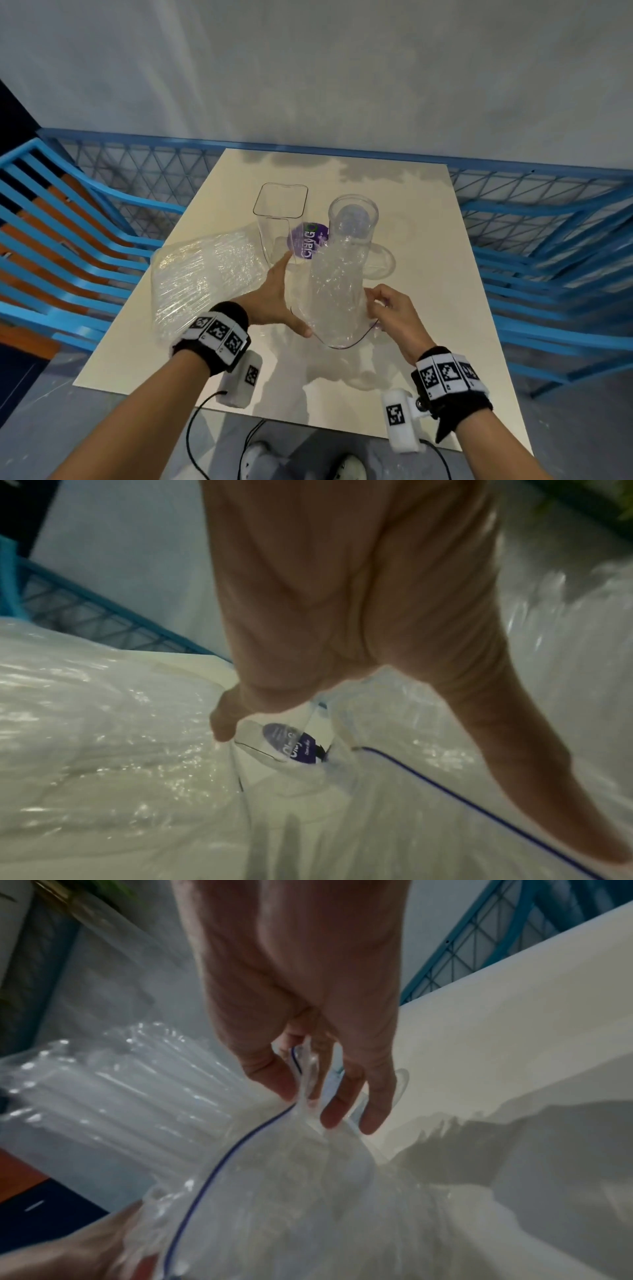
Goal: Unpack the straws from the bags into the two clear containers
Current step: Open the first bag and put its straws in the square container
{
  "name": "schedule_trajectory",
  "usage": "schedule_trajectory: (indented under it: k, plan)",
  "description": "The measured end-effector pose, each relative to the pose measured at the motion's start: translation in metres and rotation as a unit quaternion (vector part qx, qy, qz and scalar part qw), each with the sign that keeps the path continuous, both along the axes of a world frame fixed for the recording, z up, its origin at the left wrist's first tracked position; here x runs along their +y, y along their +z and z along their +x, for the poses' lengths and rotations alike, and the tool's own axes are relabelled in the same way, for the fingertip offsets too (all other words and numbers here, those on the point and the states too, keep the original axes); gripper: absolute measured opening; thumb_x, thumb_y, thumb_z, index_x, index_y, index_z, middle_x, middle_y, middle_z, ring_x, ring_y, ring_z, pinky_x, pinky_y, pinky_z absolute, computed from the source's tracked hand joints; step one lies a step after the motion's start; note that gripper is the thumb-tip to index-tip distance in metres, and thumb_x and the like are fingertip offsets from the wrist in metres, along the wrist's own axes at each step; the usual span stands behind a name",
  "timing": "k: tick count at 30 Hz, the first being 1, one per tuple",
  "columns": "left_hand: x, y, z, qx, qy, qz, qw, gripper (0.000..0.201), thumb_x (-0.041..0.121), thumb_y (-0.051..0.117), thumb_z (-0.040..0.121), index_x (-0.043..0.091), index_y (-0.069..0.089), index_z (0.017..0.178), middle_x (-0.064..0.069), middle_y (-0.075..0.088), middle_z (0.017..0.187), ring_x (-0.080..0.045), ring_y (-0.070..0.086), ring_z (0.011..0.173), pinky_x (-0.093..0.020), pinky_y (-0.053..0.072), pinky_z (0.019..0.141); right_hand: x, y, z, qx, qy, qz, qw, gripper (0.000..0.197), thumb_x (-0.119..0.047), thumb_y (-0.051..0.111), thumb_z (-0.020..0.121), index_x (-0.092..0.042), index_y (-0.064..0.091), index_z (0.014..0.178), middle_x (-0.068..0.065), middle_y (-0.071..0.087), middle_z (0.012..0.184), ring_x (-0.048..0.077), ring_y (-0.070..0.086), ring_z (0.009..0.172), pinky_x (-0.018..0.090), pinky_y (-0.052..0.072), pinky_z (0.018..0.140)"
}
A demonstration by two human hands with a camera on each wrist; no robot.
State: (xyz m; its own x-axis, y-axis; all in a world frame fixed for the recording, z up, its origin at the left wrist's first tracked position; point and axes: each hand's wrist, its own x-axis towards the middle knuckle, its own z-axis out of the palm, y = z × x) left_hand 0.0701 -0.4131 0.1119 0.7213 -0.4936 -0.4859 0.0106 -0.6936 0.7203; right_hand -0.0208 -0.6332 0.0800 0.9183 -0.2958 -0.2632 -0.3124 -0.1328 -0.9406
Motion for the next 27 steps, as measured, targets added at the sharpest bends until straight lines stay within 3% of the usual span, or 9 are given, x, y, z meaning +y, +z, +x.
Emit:
schedule_trajectory:
  k: [4,6,8,11,15,18,21,24,27]
  plan:
    - [-0.027,-0.008,0.002,0.006,-0.05,-0.1,0.994,0.143,0.021,0.097,0.045,0.037,0.002,0.151,0.01,0.029,0.153,-0.011,0.033,0.14,-0.037,0.035,0.114,0.013,0.01,0.011,-0.048,0.082,0.054,0.994,0.016,-0.016,0.064,0.081,-0.005,0.053,0.078,0.006,0.05,0.074,0.017,0.048,0.073,0.029,0.04,0.066]
    - [-0.035,-0.008,-0.004,-0.01,-0.017,-0.157,0.987,0.12,0.012,0.095,0.049,0.033,0.025,0.145,0.01,0.052,0.136,-0.009,0.051,0.126,-0.032,0.048,0.102,0.009,0.011,0.015,-0.095,0.067,0.078,0.99,0.032,-0.02,0.068,0.073,0.004,0.059,0.093,0.009,0.059,0.086,0.017,0.056,0.082,0.031,0.046,0.075]
    - [-0.035,-0.008,-0.006,-0.052,0.055,-0.193,0.978,0.096,0.013,0.094,0.051,0.031,0.045,0.132,0.01,0.064,0.122,-0.008,0.06,0.115,-0.033,0.051,0.099,-0.002,0.011,0.018,-0.094,0.013,0.12,0.988,0.023,-0.006,0.058,0.084,0.004,0.059,0.104,0.009,0.065,0.093,0.019,0.062,0.084,0.034,0.051,0.073]
    - [-0.022,-0.015,-0.01,-0.116,0.154,-0.202,0.96,0.076,0.021,0.094,0.055,0.039,0.053,0.117,0.017,0.068,0.111,-0.005,0.063,0.108,-0.028,0.051,0.094,-0.02,0.004,0.022,-0.022,-0.072,0.108,0.991,0.018,0.007,0.049,0.088,-0.008,0.059,0.085,0.013,0.062,0.083,0.022,0.06,0.07,0.03,0.05,0.057]
    - [-0.007,-0.031,-0.024,-0.102,0.157,-0.143,0.972,0.076,0.037,0.091,0.059,0.039,0.05,0.122,0.016,0.065,0.114,-0.01,0.061,0.111,-0.036,0.05,0.099,-0.024,-0.006,0.028,0.049,0.046,-0.168,0.983,0.018,-0.006,0.061,0.086,-0.019,0.058,0.098,0.016,0.062,0.106,0.029,0.059,0.091,0.029,0.044,0.075]
    - [-0.002,-0.037,-0.022,-0.149,0.136,-0.089,0.975,0.08,0.07,0.082,0.05,0.047,0.05,0.119,0.011,0.064,0.116,-0.017,0.06,0.111,-0.046,0.049,0.097,-0.017,0.009,0.024,-0.054,0.093,-0.337,0.935,0.053,0.006,0.058,0.078,-0.012,0.052,0.127,0.011,0.048,0.129,0.027,0.047,0.114,0.027,0.036,0.099]
    - [-0.001,-0.03,-0.015,-0.173,0.167,-0.111,0.964,0.069,0.06,0.084,0.048,0.048,0.052,0.109,0.005,0.063,0.115,-0.017,0.06,0.108,-0.042,0.05,0.093,0.0,0.036,0.015,-0.182,0.113,-0.241,0.947,0.067,0.01,0.057,0.069,-0.014,0.049,0.132,0.002,0.049,0.133,0.015,0.047,0.118,0.003,0.028,0.099]
    - [-0.003,-0.024,-0.015,-0.154,0.206,-0.176,0.95,0.082,0.056,0.087,0.047,0.035,0.056,0.12,0.014,0.068,0.114,-0.005,0.063,0.107,-0.029,0.052,0.089,0.021,0.046,0.013,-0.196,0.111,-0.038,0.974,0.066,-0.001,0.071,0.074,-0.033,0.048,0.128,-0.014,0.055,0.128,0.007,0.055,0.116,0.012,0.04,0.1]
    - [-0.001,-0.036,-0.019,-0.137,0.232,-0.174,0.947,0.086,0.059,0.089,0.047,0.032,0.055,0.122,0.012,0.067,0.115,-0.008,0.064,0.107,-0.03,0.053,0.088,0.036,0.036,0.026,-0.173,0.058,-0.07,0.981,0.053,-0.027,0.08,0.075,-0.035,0.051,0.118,-0.013,0.057,0.121,0.004,0.053,0.113,0.011,0.04,0.09]
